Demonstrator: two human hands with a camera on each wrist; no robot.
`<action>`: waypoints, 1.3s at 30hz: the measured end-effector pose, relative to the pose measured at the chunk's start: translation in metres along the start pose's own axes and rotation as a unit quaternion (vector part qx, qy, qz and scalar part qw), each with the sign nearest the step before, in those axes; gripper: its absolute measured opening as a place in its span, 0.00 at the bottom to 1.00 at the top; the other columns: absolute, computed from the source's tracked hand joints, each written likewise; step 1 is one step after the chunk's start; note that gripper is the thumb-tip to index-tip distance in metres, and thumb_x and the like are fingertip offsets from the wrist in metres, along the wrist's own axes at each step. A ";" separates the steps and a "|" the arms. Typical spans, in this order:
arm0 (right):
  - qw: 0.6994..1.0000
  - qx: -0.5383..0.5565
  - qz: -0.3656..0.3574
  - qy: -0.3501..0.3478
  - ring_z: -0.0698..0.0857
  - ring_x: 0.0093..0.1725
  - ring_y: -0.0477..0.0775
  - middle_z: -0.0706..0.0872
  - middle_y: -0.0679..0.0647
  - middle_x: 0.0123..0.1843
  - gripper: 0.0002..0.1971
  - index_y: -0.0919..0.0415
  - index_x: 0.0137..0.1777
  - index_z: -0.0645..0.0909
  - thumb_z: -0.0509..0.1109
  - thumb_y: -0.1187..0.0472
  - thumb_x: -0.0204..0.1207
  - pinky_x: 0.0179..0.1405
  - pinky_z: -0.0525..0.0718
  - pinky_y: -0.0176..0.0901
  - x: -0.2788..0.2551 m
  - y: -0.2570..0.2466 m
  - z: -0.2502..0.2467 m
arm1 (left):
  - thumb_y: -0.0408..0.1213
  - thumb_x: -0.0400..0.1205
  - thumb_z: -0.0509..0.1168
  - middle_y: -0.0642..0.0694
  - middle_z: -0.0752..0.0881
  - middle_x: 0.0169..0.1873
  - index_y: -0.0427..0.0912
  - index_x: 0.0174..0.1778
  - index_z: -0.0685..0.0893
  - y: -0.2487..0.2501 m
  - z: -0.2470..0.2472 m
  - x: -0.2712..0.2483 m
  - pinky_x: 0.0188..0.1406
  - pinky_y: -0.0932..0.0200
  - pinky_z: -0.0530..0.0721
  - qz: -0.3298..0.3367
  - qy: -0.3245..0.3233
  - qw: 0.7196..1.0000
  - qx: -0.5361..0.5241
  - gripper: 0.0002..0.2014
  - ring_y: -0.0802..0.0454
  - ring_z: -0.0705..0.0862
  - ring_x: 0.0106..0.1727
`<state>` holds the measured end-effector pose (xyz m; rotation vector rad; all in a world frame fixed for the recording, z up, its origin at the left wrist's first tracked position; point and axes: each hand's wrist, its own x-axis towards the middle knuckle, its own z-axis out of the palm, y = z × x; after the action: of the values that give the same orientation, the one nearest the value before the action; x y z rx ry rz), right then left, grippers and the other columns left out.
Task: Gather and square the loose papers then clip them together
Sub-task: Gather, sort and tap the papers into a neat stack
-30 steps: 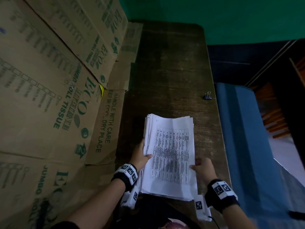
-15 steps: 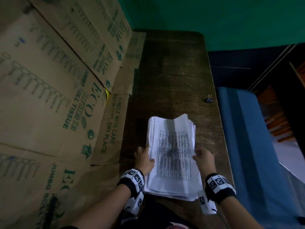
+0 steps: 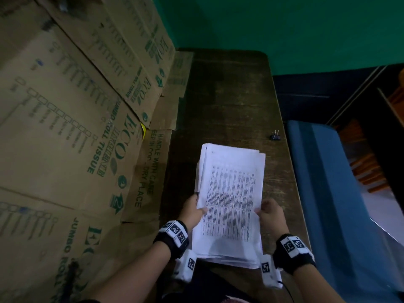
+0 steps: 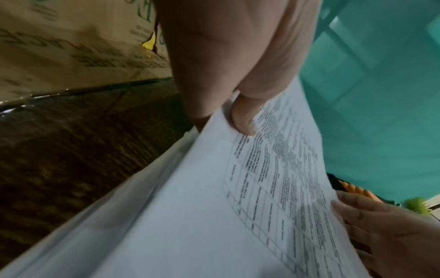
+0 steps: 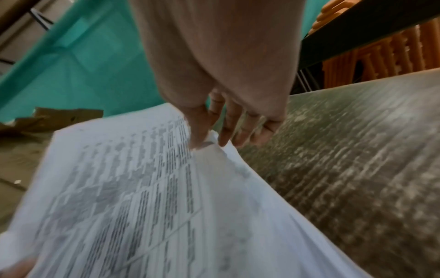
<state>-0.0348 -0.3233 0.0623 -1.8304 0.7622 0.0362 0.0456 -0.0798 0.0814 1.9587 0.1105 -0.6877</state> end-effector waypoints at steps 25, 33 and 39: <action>0.949 0.198 -0.244 0.035 0.88 0.38 0.39 0.91 0.43 0.38 0.09 0.63 0.47 0.82 0.68 0.78 0.76 0.39 0.86 0.35 -0.027 -0.131 -0.025 | 0.25 0.79 0.67 0.45 0.86 0.54 0.31 0.65 0.78 0.077 -0.019 -0.010 0.51 0.65 0.86 0.249 0.124 0.941 -0.192 0.18 0.55 0.85 0.58; 0.986 0.091 -0.138 -0.012 0.88 0.55 0.51 0.88 0.50 0.54 0.16 0.62 0.59 0.80 0.64 0.77 0.77 0.54 0.88 0.52 -0.003 -0.103 -0.011 | 0.29 0.87 0.53 0.40 0.72 0.73 0.45 0.81 0.54 0.062 -0.007 0.000 0.62 0.57 0.79 0.120 0.071 0.986 -0.096 0.27 0.48 0.76 0.68; 0.995 -0.002 -0.095 -0.020 0.86 0.51 0.50 0.86 0.53 0.53 0.17 0.58 0.59 0.77 0.68 0.77 0.75 0.50 0.85 0.37 0.002 -0.070 -0.007 | 0.25 0.85 0.52 0.38 0.77 0.65 0.37 0.74 0.61 0.044 -0.012 0.000 0.43 0.63 0.79 0.078 0.054 0.995 -0.003 0.20 0.51 0.81 0.54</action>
<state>0.0004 -0.3163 0.1230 -1.8929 0.5574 -0.0501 0.0666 -0.0906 0.1208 1.9758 0.0249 -0.4791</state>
